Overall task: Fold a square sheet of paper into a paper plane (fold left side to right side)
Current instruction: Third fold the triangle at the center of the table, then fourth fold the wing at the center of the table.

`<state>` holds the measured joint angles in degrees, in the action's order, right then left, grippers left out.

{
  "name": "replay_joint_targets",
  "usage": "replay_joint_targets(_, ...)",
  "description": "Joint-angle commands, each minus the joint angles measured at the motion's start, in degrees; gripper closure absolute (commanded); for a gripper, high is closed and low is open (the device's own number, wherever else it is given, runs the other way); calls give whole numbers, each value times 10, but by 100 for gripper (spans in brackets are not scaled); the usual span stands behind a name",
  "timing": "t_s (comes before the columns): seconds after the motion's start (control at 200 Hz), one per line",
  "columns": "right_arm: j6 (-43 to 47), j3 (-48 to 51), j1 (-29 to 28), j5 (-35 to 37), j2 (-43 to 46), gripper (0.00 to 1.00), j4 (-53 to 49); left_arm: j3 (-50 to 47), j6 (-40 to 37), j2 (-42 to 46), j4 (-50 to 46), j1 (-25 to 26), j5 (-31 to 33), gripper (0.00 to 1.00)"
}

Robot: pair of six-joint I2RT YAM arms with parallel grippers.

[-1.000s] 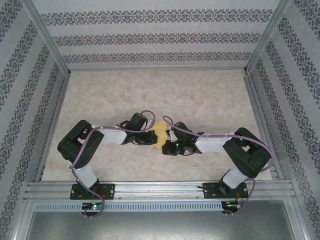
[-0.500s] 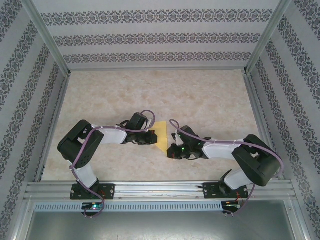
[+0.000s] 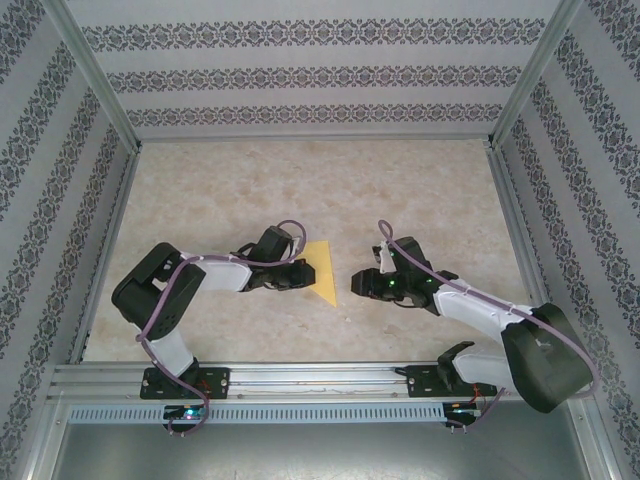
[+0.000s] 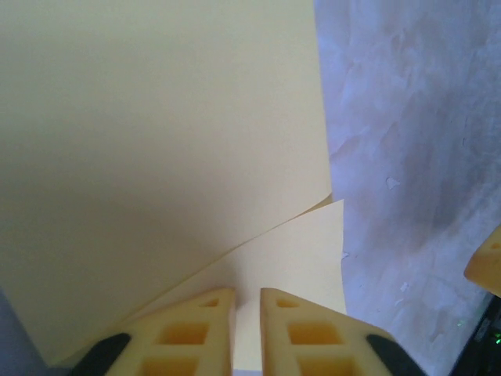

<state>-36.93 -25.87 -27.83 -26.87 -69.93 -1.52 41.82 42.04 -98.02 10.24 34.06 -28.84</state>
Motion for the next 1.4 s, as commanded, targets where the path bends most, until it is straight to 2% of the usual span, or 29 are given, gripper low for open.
replay_joint_targets(0.0,52,-13,4,6,12,51,11,11,-20,50,-29,-1,30,80)
replay_joint_targets(0.105,85,-21,2,4,1,46,33,10,-39,92,-40,-14,48,76)
replay_joint_targets(0.3,136,-63,-26,-13,-71,44,64,-17,-71,171,-63,-50,97,68)
replay_joint_targets(0.475,157,-115,-43,-24,-170,48,86,-53,-75,221,-70,-76,126,61)
replay_joint_targets(0.695,163,-149,-48,-31,-249,51,101,-68,-76,235,-86,-89,127,60)
replay_joint_targets(1.174,157,-150,-48,-52,-265,74,115,-63,-74,227,-90,-103,115,60)
replay_joint_targets(1.294,156,-146,-45,-51,-253,83,112,-65,-65,222,-80,-108,103,59)
replay_joint_targets(1.394,155,-141,-40,-57,-240,94,112,-66,-58,219,-68,-112,89,58)
